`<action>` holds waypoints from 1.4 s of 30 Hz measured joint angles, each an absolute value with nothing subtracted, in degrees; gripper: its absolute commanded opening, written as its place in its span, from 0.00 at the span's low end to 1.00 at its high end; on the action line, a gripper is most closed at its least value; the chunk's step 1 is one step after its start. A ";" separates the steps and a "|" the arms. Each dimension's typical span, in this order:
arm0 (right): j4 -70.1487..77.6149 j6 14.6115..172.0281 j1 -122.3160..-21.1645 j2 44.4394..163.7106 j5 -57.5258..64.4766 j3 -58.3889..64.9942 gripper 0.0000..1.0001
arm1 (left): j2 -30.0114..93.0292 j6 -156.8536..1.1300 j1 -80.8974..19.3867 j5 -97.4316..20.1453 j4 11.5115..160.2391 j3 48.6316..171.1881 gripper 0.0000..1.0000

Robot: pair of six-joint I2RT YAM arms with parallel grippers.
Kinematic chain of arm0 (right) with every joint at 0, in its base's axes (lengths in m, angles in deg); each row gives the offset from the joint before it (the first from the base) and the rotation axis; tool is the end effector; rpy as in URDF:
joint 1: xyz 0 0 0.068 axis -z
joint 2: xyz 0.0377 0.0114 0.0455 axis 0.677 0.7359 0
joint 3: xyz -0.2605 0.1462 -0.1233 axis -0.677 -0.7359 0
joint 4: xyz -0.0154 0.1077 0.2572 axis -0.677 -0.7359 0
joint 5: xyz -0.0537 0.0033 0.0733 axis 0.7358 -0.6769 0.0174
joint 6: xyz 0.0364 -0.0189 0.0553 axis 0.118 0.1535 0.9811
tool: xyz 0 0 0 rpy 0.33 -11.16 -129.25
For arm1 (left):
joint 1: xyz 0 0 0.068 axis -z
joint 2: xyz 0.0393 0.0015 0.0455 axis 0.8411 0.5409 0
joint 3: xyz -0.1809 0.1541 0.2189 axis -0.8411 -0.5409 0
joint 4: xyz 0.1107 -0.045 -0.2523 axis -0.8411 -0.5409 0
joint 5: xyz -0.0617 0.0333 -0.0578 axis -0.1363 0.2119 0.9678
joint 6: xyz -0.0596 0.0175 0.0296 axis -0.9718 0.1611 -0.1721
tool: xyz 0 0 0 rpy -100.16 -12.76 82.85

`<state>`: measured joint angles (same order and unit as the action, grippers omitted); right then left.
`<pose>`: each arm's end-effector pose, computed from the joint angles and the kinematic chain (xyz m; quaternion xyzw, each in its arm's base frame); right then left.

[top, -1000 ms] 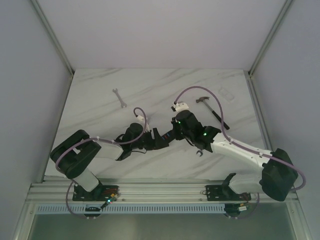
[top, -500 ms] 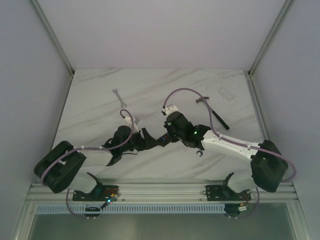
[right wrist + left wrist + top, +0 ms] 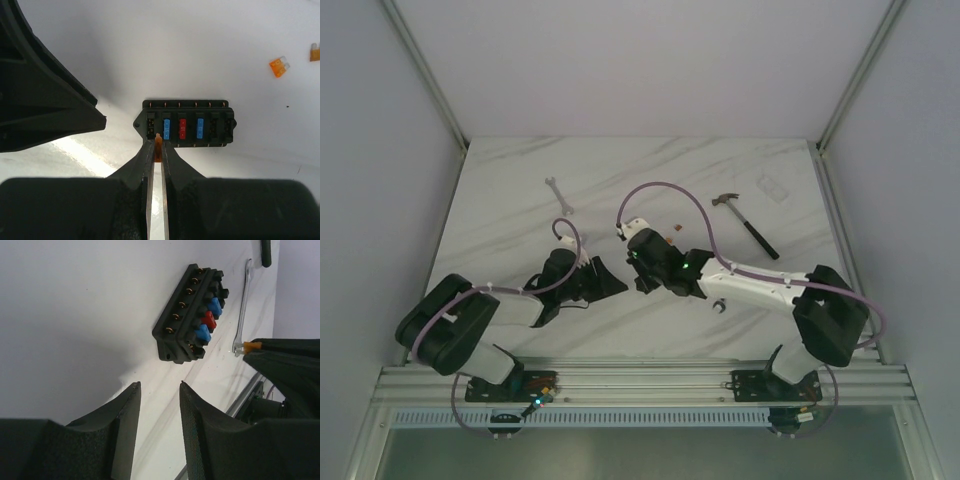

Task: Snap on the fuse box
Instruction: Install the fuse at the fuse box base.

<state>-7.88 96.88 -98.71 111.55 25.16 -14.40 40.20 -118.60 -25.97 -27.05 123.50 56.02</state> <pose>0.2140 0.2943 0.2593 -0.3083 0.8571 0.1239 0.3935 0.2156 -0.1532 0.1559 -0.0628 0.8384 -0.4566 0.2911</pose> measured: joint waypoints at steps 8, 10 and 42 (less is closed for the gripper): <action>-7.83 93.05 -99.65 115.04 25.09 -14.29 0.00 | 43.13 -123.08 -26.08 -26.30 124.90 56.05 0.43; -7.75 92.42 -99.65 115.15 25.07 -14.29 0.00 | 43.63 -123.69 -26.08 -26.30 124.92 56.05 0.43; -4.23 90.71 -99.71 118.00 23.96 -14.71 0.00 | 54.69 -132.50 -22.01 -28.36 135.93 58.65 0.23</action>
